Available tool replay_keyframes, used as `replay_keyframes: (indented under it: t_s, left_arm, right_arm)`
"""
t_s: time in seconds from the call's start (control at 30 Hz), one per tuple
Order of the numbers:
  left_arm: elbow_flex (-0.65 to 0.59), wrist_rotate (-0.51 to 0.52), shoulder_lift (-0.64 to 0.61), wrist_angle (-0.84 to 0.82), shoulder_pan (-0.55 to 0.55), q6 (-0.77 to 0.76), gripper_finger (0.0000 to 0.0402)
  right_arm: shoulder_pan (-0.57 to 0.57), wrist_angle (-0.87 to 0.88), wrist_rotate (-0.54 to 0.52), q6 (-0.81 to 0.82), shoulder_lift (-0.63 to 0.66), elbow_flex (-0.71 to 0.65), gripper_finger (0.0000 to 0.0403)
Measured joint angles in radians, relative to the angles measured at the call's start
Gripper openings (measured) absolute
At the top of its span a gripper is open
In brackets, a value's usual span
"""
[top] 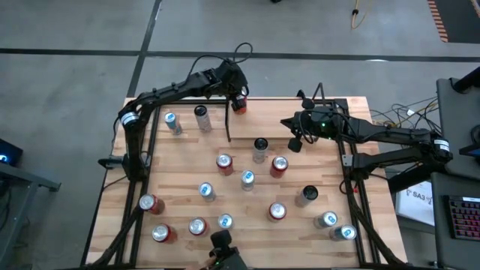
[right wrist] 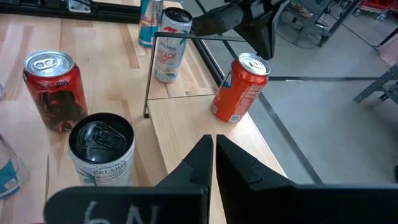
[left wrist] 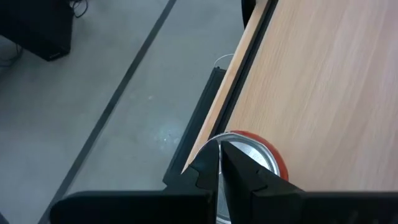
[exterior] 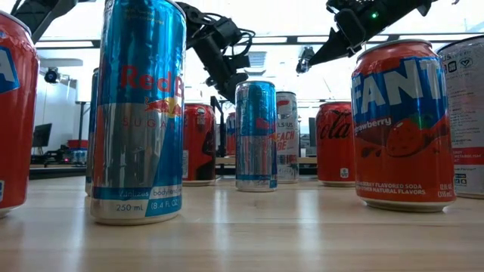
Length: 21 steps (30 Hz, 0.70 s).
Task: Place canned beverage on shelf
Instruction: Put the orange soda can on the shelf
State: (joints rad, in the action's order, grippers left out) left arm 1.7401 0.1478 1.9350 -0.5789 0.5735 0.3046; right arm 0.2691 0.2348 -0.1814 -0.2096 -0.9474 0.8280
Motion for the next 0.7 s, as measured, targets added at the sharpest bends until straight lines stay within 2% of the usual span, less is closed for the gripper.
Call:
replay_keyframes:
  t_s: [0.7]
  left_arm:
    - [-0.004,0.003,0.012,-0.044,0.000,-0.085,0.0000]
  right_arm:
    - [0.000,0.000,-0.002,0.000,0.000,0.000,0.0009]
